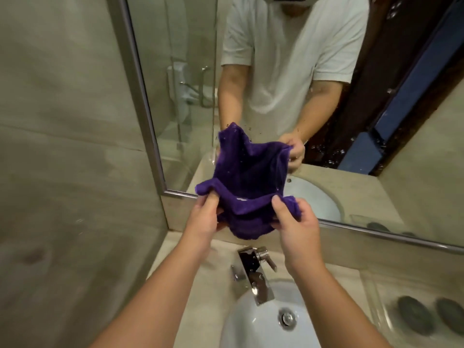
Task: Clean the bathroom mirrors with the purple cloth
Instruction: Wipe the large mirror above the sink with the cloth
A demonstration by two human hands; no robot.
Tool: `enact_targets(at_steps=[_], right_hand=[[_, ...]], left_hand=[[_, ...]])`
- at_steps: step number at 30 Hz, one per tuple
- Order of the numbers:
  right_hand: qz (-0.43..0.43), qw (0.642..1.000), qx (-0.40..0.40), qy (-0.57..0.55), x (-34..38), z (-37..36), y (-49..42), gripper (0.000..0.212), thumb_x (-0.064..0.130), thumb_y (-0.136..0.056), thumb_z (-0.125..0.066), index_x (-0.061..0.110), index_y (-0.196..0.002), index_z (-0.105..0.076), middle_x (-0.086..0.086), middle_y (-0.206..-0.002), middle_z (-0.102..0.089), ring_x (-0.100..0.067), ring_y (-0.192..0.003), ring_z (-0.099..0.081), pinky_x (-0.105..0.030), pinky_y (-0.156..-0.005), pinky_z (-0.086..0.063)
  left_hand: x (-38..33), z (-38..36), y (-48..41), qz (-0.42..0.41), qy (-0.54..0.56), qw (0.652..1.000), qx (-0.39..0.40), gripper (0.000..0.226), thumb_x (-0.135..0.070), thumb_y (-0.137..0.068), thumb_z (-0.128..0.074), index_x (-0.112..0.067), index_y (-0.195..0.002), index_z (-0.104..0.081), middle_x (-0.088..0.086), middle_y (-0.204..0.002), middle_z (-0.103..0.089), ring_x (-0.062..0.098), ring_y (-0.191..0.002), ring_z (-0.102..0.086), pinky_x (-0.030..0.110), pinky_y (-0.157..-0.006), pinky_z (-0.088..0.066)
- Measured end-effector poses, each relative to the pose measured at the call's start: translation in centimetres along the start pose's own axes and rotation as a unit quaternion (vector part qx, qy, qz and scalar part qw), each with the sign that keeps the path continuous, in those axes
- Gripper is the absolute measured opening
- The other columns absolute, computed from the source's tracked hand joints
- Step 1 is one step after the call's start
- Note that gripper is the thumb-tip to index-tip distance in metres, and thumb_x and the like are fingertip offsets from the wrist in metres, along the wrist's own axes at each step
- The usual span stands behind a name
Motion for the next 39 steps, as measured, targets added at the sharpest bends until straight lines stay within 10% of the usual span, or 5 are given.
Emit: enact_targets(at_steps=[8, 17, 23, 30, 39], right_hand=[[-0.048, 0.99, 0.113, 0.063, 4.2, 5.9, 2.6, 0.014, 0.02, -0.086, -0.078, 0.03, -0.079, -0.07, 0.002, -0.081, -0.074, -0.015, -0.075, -0.07, -0.03, -0.066, -0.055], [0.021, 0.874, 0.245, 0.418, 8.6, 14.4, 6.1, 0.063, 0.044, -0.06, -0.087, 0.034, -0.112, -0.052, 0.014, -0.109, -0.044, -0.001, -0.098, -0.048, -0.016, -0.072, -0.043], [-0.046, 0.925, 0.172, 0.336, 10.2, 19.5, 7.2, 0.022, 0.006, -0.082, -0.068, 0.023, -0.096, -0.071, -0.002, -0.093, -0.074, -0.026, -0.092, -0.069, -0.034, -0.077, -0.054], [-0.188, 0.942, 0.275, 0.034, 14.0, 23.5, 7.9, 0.033, -0.001, -0.086, -0.046, 0.011, -0.108, -0.068, -0.009, -0.094, -0.073, -0.024, -0.086, -0.067, -0.036, -0.075, -0.054], [-0.06, 0.837, 0.158, 0.521, 11.7, 25.8, 6.4, 0.018, 0.002, -0.083, -0.06, 0.014, -0.093, -0.069, -0.009, -0.091, -0.073, -0.029, -0.09, -0.069, -0.039, -0.076, -0.059]], left_hand=[[-1.0, -7.0, 6.8, 0.035, -0.23, 0.959, 0.164, 0.05, -0.066, -0.063, -0.054, -0.031, -0.089, -0.078, -0.006, -0.097, -0.078, 0.012, -0.096, -0.072, 0.035, -0.09, -0.054], [0.5, -14.0, 15.0, 0.196, -0.14, 0.92, 0.31, 0.044, -0.03, -0.102, -0.029, -0.017, -0.102, -0.071, 0.005, -0.093, -0.072, 0.02, -0.069, -0.066, 0.036, -0.064, -0.057], [1.8, -15.4, 18.3, 0.09, -0.389, 0.885, 0.239, 0.063, -0.07, -0.071, -0.052, -0.023, -0.111, -0.068, -0.005, -0.111, -0.069, 0.015, -0.1, -0.064, 0.033, -0.08, -0.051], [9.1, -14.5, 21.6, -0.059, -0.266, 0.915, 0.298, 0.075, -0.05, -0.053, -0.093, -0.051, -0.119, -0.058, -0.012, -0.122, -0.068, 0.007, -0.115, -0.063, 0.033, -0.097, -0.051], [12.8, -16.1, 25.1, 0.34, 0.018, 0.917, 0.209, 0.031, -0.017, -0.086, -0.064, -0.001, -0.112, -0.063, 0.014, -0.083, -0.069, 0.031, -0.072, -0.07, 0.046, -0.068, -0.06]])
Point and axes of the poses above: each hand's wrist, its own y-axis away from the middle knuckle, its own z-axis out of the back of the hand, x = y × z, the point moved 1 cm from there along -y, towards the middle knuckle
